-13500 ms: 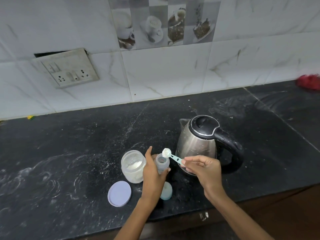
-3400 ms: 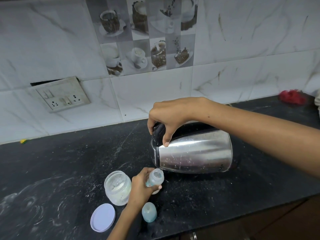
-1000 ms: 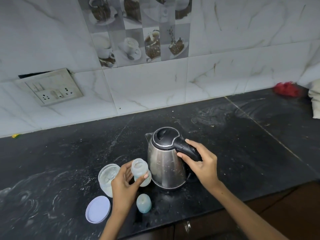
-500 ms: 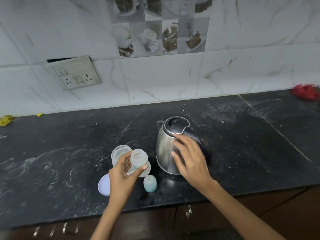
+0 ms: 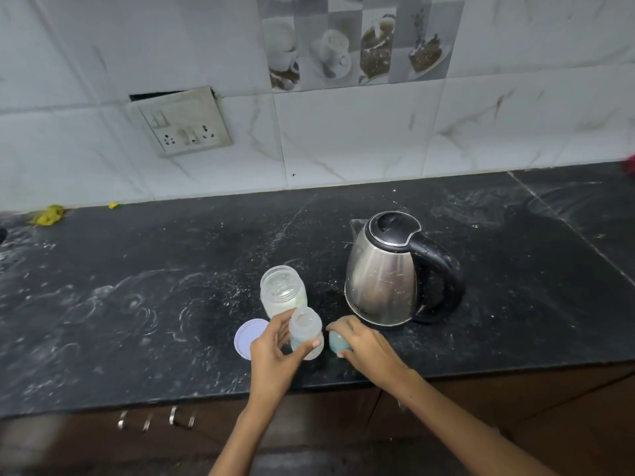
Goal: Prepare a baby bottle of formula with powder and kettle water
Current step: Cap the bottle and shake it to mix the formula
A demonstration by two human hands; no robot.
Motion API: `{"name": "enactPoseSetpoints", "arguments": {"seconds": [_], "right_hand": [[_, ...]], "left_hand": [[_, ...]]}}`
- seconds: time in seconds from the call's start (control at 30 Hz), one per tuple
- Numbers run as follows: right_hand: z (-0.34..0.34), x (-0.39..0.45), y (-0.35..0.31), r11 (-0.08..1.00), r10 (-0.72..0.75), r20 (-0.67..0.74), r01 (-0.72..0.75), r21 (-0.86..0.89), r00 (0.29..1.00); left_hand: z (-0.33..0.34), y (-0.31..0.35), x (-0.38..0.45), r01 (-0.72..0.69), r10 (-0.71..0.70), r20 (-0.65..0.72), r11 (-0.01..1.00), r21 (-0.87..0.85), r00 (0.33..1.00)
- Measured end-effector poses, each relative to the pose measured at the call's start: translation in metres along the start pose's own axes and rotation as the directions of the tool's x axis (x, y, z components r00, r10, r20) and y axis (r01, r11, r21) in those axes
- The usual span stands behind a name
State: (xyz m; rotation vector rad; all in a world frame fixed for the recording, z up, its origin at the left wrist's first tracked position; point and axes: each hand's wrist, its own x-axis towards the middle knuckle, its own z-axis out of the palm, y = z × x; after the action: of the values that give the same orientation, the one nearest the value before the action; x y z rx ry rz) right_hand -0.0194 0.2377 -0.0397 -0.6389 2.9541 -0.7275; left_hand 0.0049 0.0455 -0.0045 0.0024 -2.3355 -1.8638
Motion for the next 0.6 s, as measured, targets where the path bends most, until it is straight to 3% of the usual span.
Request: {"name": "enactPoseSetpoints", "arguments": {"seconds": [0.13, 0.27, 0.6], "right_hand": [[-0.017, -0.009, 0.000, 0.971, 0.115, -0.232, -0.060, 0.230, 0.966], [-0.036, -0.015, -0.014, 0.941, 0.098, -0.427, 0.057, 0.335, 0.899], [-0.064, -0.005, -0.031, 0.812, 0.216, -0.321, 0.012, 0.583, 0.922]], "left_hand": [[0.009, -0.015, 0.003, 0.021, -0.022, 0.062, 1.000, 0.021, 0.998], [0.023, -0.025, 0.006, 0.028, -0.030, 0.107, 0.999, 0.022, 0.994], [0.033, -0.025, 0.018, 0.025, -0.025, 0.201, 1.000, 0.006, 0.979]]}}
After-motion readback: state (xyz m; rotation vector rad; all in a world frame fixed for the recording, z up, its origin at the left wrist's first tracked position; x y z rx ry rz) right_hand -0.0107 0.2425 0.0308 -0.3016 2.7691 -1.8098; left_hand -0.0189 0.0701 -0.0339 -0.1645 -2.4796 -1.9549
